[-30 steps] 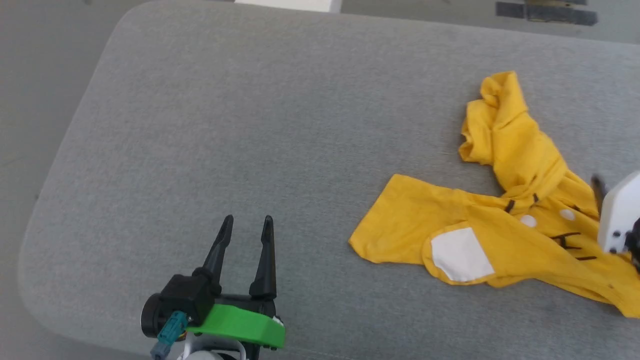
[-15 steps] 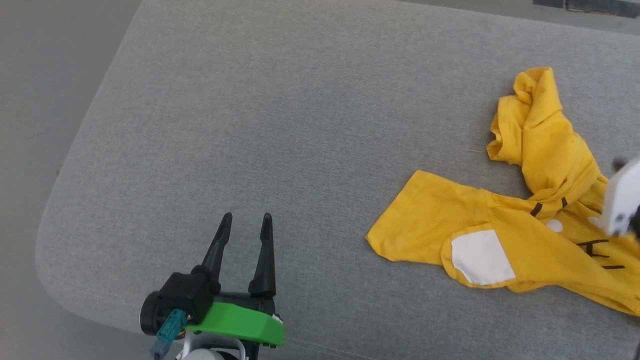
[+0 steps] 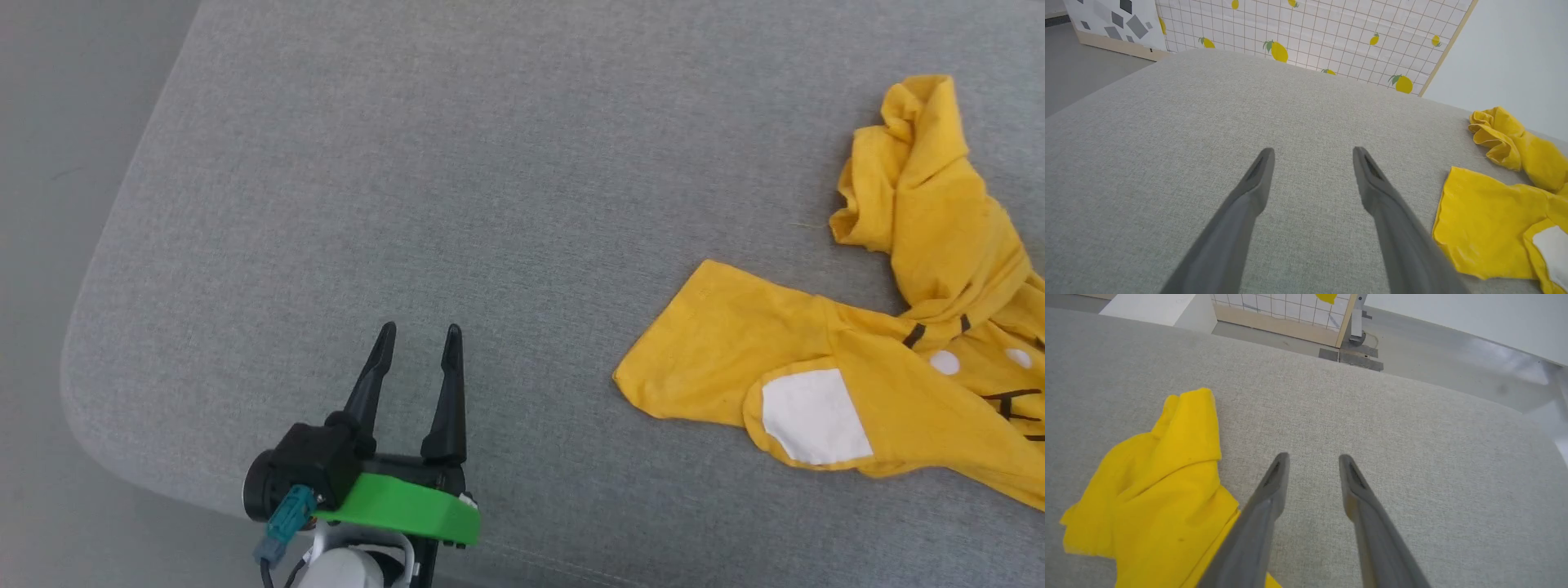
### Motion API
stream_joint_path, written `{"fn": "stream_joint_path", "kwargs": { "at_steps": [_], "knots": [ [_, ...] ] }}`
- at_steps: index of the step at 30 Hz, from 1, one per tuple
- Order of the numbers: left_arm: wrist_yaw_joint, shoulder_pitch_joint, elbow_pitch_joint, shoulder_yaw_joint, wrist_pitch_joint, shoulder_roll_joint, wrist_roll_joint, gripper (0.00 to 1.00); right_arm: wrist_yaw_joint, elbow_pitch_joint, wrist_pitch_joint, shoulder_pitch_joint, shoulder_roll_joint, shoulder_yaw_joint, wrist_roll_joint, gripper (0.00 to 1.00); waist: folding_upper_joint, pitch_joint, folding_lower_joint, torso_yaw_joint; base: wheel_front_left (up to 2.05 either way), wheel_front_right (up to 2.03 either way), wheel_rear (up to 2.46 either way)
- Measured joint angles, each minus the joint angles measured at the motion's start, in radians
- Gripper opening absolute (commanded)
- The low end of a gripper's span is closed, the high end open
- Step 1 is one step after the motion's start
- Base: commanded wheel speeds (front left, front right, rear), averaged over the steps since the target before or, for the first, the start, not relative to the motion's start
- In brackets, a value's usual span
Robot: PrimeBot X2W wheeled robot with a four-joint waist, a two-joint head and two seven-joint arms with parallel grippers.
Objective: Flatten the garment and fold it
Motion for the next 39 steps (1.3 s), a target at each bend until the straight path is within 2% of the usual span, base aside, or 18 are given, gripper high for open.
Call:
{"fn": "stream_joint_path", "kwargs": {
  "at_steps": [3,6,10,14,17,19,22,26,27,28,30,35,39],
  "knots": [
    [0.001,-0.001,0.001,0.002,0.0,0.0,-0.001,1.0,0.0,0.003,-0.008,0.014,0.024,-0.017,0.003,1.0,0.0,0.008,0.0,0.01,0.0,0.0,0.0],
    [0.008,0.0,0.002,0.016,0.0,0.0,-0.003,1.0,0.0,-0.044,0.007,0.044,0.042,-0.007,0.049,1.0,0.0,0.003,0.0,0.007,0.0,0.0,0.0],
    [0.008,0.001,0.004,0.024,0.0,0.0,-0.003,1.0,0.0,-0.145,0.112,0.089,0.04,0.006,0.125,1.0,0.0,-0.011,0.0,-0.013,0.0,0.0,0.0],
    [0.008,0.001,0.004,0.021,0.0,0.0,-0.003,1.0,0.0,-0.247,0.237,0.185,0.003,0.004,0.163,1.0,0.0,-0.023,0.0,-0.036,0.0,0.0,0.0],
    [0.004,0.001,0.004,0.015,0.0,0.0,-0.003,1.0,0.0,-0.278,0.271,0.264,-0.035,0.002,0.166,1.0,0.0,-0.018,0.0,-0.045,0.0,0.0,0.0],
    [-0.001,0.0,0.004,0.013,0.0,0.0,-0.003,1.0,0.0,-0.275,0.265,0.303,-0.037,0.007,0.169,1.0,0.0,-0.009,0.0,-0.046,0.0,0.0,0.0],
    [-0.004,0.0,0.006,0.013,0.0,0.0,-0.003,1.0,0.0,-0.244,0.176,0.324,-0.04,0.04,0.148,1.0,0.0,0.012,0.0,-0.043,0.0,0.0,0.0],
    [-0.011,-0.007,0.011,0.018,0.0,0.0,-0.002,1.0,0.0,-0.143,0.092,0.314,-0.033,0.073,0.128,1.0,0.0,0.036,0.0,-0.032,0.0,0.0,0.0],
    [-0.011,-0.01,0.011,0.02,0.0,0.0,-0.002,1.0,0.0,-0.123,0.083,0.297,-0.032,0.073,0.128,0.63,0.0,0.041,0.0,-0.029,0.0,0.0,0.0],
    [-0.011,-0.013,0.011,0.022,0.0,0.0,-0.002,1.0,0.0,-0.107,0.077,0.278,-0.032,0.075,0.124,0.36,0.0,0.044,0.0,-0.026,0.0,0.0,0.0],
    [-0.011,-0.015,0.011,0.025,0.0,0.0,-0.002,1.0,0.0,-0.084,0.063,0.251,-0.032,0.082,0.114,0.0,0.0,0.048,0.0,-0.022,0.0,0.0,0.0],
    [-0.011,-0.015,0.012,0.023,0.0,0.0,-0.002,1.0,0.0,-0.043,0.029,0.201,-0.027,0.088,0.107,0.0,0.0,0.039,0.0,-0.021,0.0,0.0,0.0],
    [-0.01,-0.015,0.012,0.016,0.0,0.0,-0.003,1.0,0.0,-0.058,0.012,0.164,-0.035,0.083,0.105,0.0,0.0,0.029,0.0,-0.02,0.0,0.0,0.0]
  ]
}}
